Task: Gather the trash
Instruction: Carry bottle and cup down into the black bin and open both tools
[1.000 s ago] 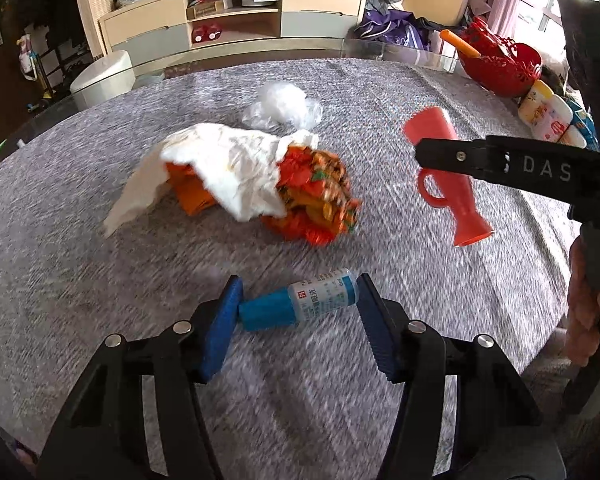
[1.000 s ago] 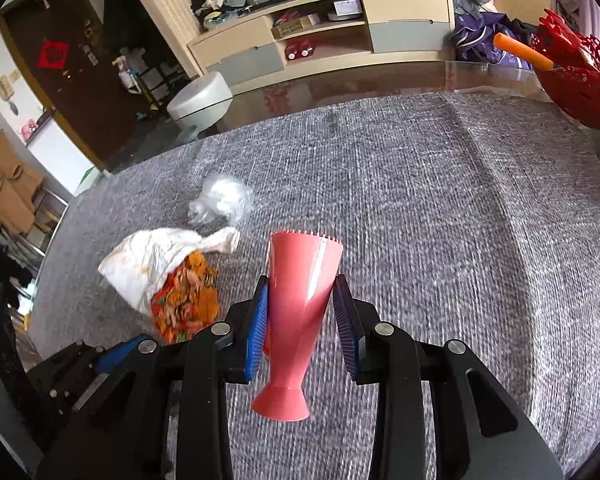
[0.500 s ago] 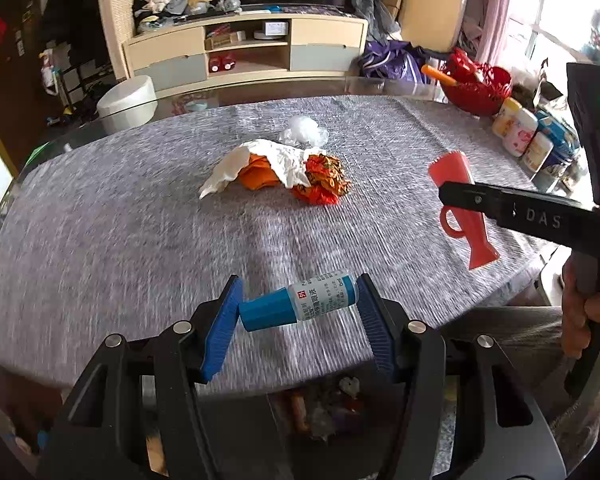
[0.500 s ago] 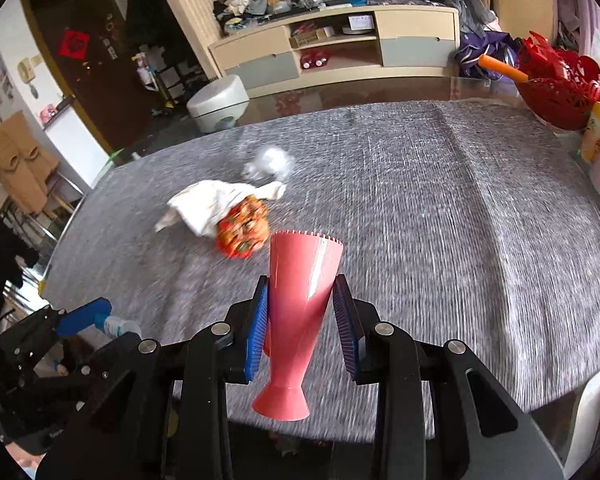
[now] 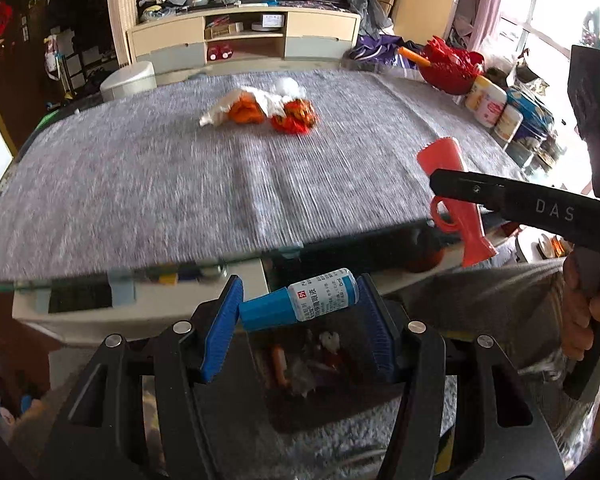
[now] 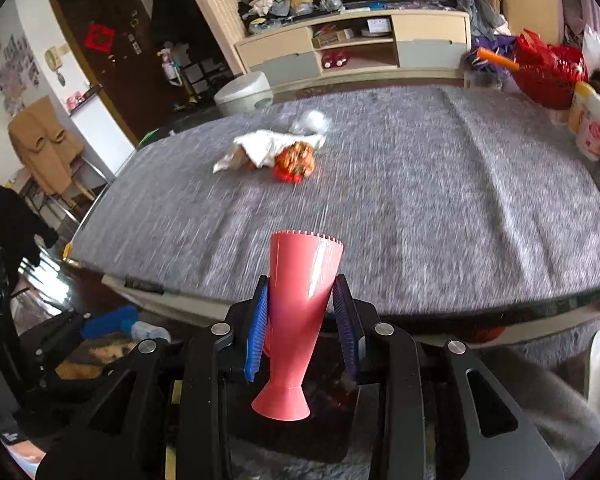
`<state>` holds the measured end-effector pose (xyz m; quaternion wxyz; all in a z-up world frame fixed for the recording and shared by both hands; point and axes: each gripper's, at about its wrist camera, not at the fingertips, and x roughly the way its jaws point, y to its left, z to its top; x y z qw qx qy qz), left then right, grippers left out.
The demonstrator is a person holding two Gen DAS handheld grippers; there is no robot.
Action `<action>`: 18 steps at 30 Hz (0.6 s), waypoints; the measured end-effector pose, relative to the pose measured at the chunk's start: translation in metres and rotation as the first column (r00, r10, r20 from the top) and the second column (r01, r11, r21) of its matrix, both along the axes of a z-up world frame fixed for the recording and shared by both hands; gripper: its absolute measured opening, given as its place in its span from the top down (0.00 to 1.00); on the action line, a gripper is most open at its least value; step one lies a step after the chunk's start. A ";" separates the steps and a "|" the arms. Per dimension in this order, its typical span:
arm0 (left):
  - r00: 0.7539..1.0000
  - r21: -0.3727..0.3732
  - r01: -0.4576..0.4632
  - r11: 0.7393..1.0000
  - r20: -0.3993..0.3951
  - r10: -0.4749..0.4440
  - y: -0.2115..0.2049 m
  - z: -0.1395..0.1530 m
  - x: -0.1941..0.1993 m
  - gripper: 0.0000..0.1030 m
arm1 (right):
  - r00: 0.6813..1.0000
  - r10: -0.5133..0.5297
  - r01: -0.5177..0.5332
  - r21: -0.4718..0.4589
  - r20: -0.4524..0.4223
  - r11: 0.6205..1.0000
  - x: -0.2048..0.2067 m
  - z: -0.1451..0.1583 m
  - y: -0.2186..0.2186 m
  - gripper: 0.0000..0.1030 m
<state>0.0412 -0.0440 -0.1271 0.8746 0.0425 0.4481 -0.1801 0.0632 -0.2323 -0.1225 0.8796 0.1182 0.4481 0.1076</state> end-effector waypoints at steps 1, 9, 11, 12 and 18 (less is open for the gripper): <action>1.000 -0.001 -0.001 1.000 -0.008 0.001 0.000 -0.004 -0.004 0.46 | 1.000 0.001 -0.001 0.003 -0.006 1.000 -0.003 -0.003 0.001 0.68; 0.997 -0.001 -0.011 1.000 -0.078 0.011 0.002 -0.038 -0.023 0.46 | 0.997 0.008 -0.006 0.028 -0.071 1.000 -0.024 -0.037 0.010 0.68; 0.995 0.004 -0.010 1.000 -0.096 0.011 0.002 -0.047 -0.027 0.46 | 0.996 0.009 -0.007 0.027 -0.089 1.000 -0.029 -0.046 0.012 0.68; 0.994 0.008 -0.010 1.000 -0.109 0.011 0.002 -0.054 -0.028 0.46 | 0.995 0.009 -0.007 0.030 -0.099 1.000 -0.031 -0.050 0.012 0.68; 0.984 0.002 -0.009 1.000 -0.181 0.009 0.001 -0.086 -0.035 0.46 | 0.987 0.010 -0.008 0.014 -0.160 1.000 -0.038 -0.082 0.018 0.68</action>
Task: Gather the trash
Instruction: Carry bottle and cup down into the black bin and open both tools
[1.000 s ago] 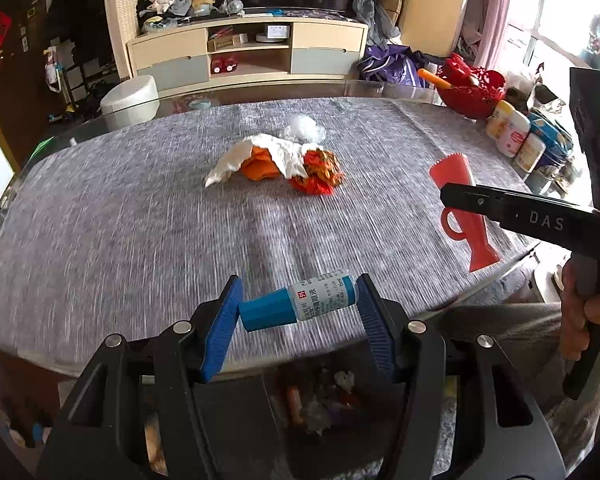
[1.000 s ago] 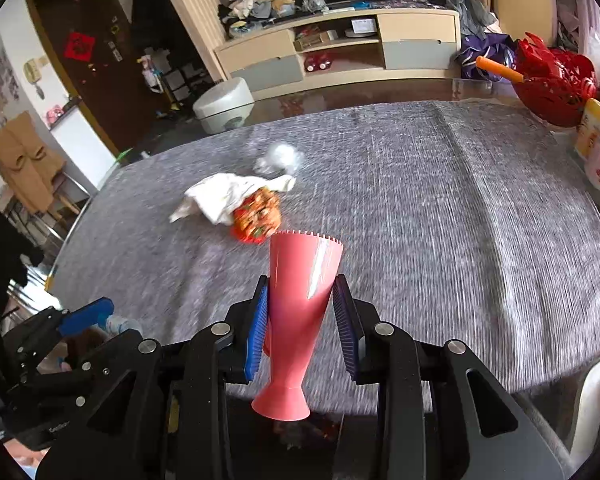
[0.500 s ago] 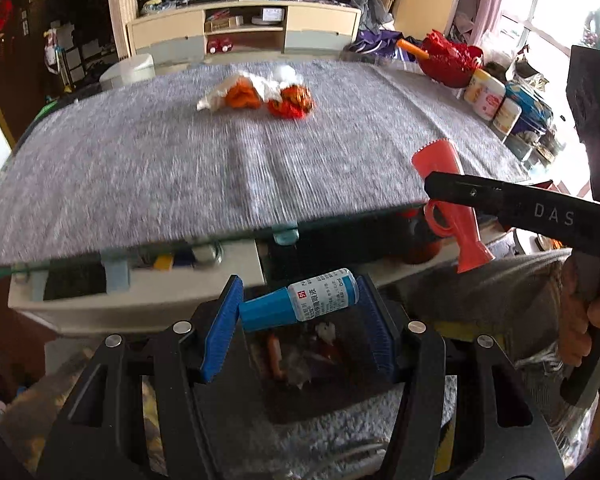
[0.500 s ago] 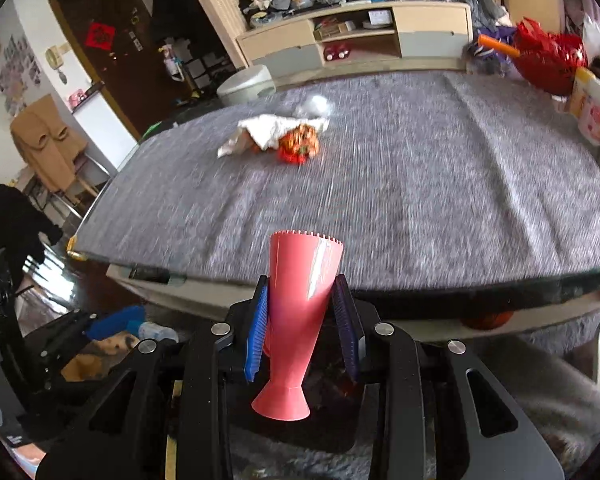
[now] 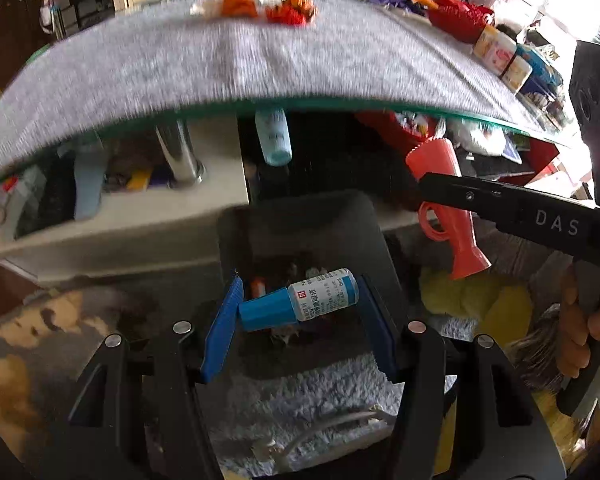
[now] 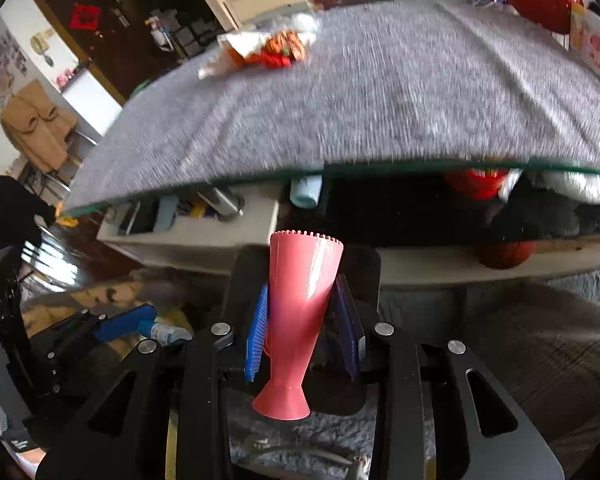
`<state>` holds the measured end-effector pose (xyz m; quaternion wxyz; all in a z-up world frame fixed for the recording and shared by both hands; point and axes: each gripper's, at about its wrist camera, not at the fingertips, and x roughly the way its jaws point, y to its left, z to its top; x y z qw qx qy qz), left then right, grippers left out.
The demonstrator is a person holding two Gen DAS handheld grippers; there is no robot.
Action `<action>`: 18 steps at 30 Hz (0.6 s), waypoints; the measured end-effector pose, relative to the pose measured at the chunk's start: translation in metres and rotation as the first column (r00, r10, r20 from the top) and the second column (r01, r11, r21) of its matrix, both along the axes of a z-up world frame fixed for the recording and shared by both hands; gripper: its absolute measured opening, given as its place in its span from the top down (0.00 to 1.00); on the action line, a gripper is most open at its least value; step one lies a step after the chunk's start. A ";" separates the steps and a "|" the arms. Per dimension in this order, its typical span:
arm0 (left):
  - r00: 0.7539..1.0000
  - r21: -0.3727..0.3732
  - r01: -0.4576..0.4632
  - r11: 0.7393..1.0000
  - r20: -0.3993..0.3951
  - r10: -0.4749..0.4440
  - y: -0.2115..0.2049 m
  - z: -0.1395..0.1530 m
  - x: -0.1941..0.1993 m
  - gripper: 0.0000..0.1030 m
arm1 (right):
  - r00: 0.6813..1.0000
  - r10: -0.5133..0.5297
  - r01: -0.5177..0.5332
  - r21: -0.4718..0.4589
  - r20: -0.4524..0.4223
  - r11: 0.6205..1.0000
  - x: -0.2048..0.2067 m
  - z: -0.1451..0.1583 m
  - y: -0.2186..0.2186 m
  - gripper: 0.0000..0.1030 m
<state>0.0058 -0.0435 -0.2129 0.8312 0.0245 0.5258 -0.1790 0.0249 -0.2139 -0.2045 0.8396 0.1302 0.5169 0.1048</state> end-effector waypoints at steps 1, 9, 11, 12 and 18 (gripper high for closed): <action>1.000 0.000 0.000 1.000 -0.009 0.000 0.000 -0.004 -0.001 0.46 | 1.000 0.002 -0.002 -0.006 -0.011 1.000 -0.001 -0.006 0.001 0.68; 0.998 0.005 0.019 1.000 -0.057 -0.019 -0.005 -0.024 0.000 0.46 | 0.998 0.013 -0.015 -0.030 -0.058 0.999 -0.002 -0.029 0.006 0.68; 0.998 0.002 0.017 1.000 -0.060 -0.017 -0.005 -0.025 0.001 0.46 | 0.998 0.019 -0.021 -0.025 -0.062 0.999 0.000 -0.029 0.008 0.68; 0.998 0.002 0.016 1.000 -0.062 -0.016 -0.005 -0.025 0.002 0.46 | 0.998 0.022 -0.023 -0.021 -0.065 1.000 0.000 -0.030 0.009 0.67; 0.997 0.006 -0.003 1.000 -0.077 0.003 -0.003 -0.029 0.006 0.38 | 0.997 0.001 -0.001 -0.007 -0.080 1.000 0.004 -0.032 0.005 0.59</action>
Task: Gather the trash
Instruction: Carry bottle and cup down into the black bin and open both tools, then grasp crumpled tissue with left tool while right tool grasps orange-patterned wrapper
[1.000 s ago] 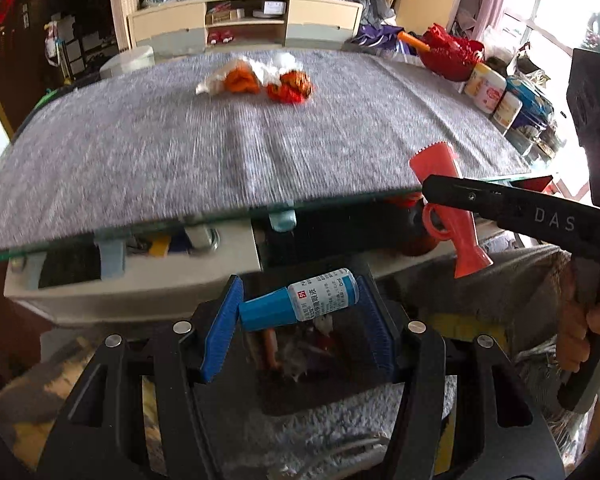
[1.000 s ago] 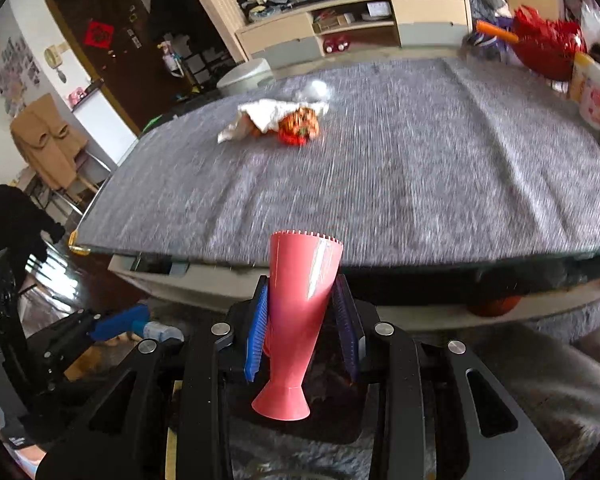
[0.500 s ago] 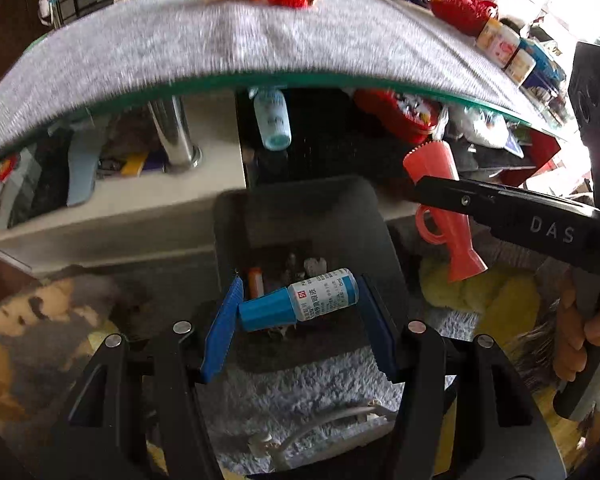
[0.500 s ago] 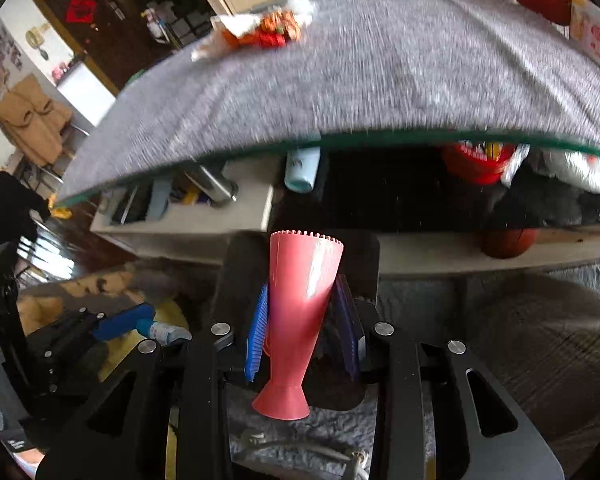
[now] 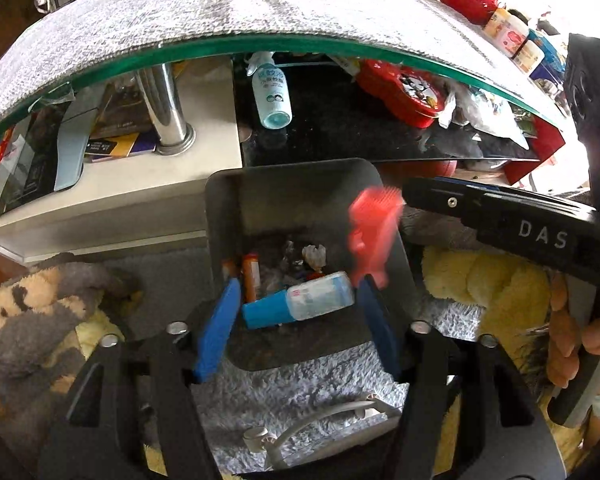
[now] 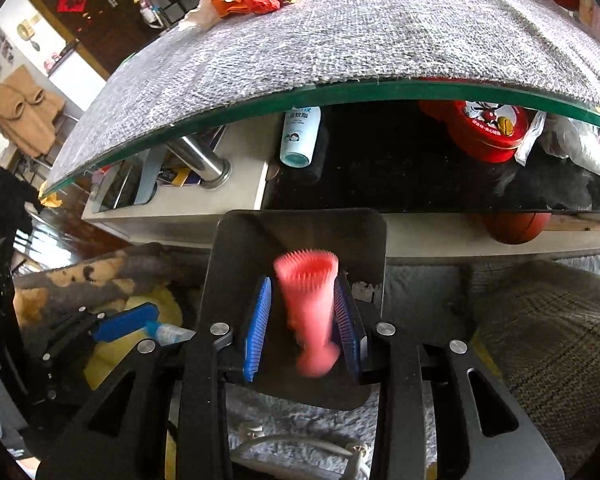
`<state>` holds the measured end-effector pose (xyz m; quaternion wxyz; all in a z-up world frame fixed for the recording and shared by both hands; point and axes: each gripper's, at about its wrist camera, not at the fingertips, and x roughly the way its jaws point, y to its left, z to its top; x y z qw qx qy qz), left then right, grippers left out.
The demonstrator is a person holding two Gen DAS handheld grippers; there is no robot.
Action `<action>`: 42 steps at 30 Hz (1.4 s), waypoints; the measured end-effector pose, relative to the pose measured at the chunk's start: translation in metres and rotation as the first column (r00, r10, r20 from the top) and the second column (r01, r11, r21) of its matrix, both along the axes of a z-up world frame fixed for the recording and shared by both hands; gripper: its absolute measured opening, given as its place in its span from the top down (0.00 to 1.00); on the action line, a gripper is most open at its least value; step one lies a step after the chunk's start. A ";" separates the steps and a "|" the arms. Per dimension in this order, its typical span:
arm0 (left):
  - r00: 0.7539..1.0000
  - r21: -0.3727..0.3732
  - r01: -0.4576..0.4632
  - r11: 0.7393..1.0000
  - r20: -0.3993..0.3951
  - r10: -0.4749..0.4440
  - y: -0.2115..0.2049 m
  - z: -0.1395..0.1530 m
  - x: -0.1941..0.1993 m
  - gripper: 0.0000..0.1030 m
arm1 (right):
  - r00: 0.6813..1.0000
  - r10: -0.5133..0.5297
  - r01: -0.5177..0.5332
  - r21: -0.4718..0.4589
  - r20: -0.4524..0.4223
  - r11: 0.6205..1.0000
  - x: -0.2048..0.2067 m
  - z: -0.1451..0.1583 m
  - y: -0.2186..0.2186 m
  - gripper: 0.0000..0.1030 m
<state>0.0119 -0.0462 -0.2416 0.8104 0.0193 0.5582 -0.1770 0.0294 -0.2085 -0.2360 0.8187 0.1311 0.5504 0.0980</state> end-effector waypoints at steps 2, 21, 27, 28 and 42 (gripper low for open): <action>1.000 0.003 -0.003 1.000 -0.001 0.003 0.001 0.000 0.001 0.35 | 1.000 -0.010 0.010 0.000 0.003 1.000 0.001 0.000 -0.001 0.51; 0.999 0.007 -0.013 1.000 0.049 0.012 0.001 0.029 0.008 0.15 | 0.997 -0.066 0.065 0.025 0.045 0.998 0.011 0.031 -0.023 0.41; 0.985 0.029 -0.009 1.000 0.170 0.004 0.005 0.087 0.035 0.15 | 0.987 -0.073 0.074 0.000 0.142 0.997 0.036 0.076 -0.034 0.41; 0.984 0.023 -0.015 1.000 0.180 0.011 0.008 0.095 0.041 0.15 | 0.985 -0.074 0.076 -0.002 0.155 0.997 0.039 0.081 -0.036 0.41; 0.956 0.063 -0.060 0.996 0.291 0.039 0.031 0.144 0.153 0.20 | 0.968 0.017 -0.009 -0.032 0.252 0.999 0.133 0.117 -0.029 0.52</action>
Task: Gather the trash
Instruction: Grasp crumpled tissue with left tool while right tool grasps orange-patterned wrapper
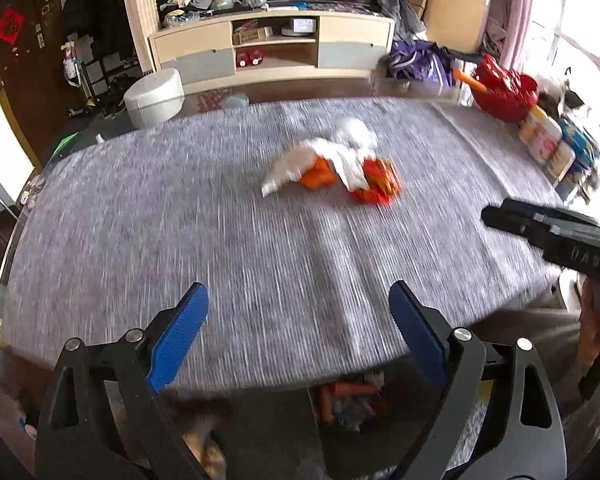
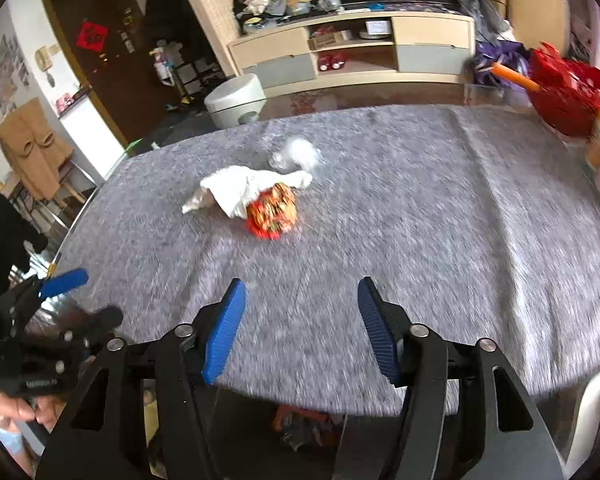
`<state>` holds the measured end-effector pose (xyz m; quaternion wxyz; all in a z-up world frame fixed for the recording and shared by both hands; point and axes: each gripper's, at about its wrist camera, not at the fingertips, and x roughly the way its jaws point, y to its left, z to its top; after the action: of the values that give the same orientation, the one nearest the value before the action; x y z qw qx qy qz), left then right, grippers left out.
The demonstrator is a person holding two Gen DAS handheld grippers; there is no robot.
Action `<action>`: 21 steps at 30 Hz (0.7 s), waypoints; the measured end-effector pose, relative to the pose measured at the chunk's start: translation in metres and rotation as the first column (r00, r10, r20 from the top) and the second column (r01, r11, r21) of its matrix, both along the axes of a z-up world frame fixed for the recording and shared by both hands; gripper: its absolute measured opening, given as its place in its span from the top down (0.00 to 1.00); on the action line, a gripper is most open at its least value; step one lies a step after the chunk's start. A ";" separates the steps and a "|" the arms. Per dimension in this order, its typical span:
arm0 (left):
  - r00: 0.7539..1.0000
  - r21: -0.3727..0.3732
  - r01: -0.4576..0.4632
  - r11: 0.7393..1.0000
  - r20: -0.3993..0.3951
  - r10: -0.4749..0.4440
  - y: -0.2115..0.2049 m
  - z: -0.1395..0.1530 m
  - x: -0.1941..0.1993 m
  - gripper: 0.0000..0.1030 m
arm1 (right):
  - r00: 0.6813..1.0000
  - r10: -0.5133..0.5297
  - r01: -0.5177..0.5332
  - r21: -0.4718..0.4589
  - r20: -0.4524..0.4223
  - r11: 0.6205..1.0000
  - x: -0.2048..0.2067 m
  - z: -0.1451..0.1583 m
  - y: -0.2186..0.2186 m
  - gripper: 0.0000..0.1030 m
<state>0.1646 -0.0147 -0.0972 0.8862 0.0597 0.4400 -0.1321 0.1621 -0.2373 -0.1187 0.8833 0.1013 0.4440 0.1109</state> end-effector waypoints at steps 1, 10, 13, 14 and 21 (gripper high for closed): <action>1.000 -0.001 0.000 1.000 0.004 0.000 -0.001 0.001 0.006 0.24 | 1.000 0.007 -0.007 0.009 -0.003 1.000 0.007 -0.001 0.002 0.55; 0.999 -0.031 0.026 0.999 0.040 -0.025 -0.015 0.007 0.074 0.35 | 0.998 0.056 -0.056 0.004 -0.039 0.998 0.058 -0.022 0.020 0.65; 0.999 -0.060 0.041 0.997 0.033 -0.039 -0.024 0.001 0.088 0.35 | 0.996 0.070 -0.070 -0.010 -0.046 0.997 0.068 -0.028 0.026 0.65; 0.999 -0.070 0.046 0.996 0.028 -0.044 -0.027 -0.003 0.094 0.35 | 0.996 0.076 -0.077 -0.015 -0.050 0.997 0.069 -0.030 0.027 0.65; 0.996 -0.076 0.080 0.994 -0.032 -0.082 -0.038 -0.026 0.120 0.50 | 0.992 0.106 -0.107 -0.011 -0.066 0.994 0.080 -0.042 0.037 0.64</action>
<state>0.2846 -0.0530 -0.1237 0.8740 0.0422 0.4473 -0.1853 0.2421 -0.1998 -0.1607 0.8620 0.0748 0.4780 0.1513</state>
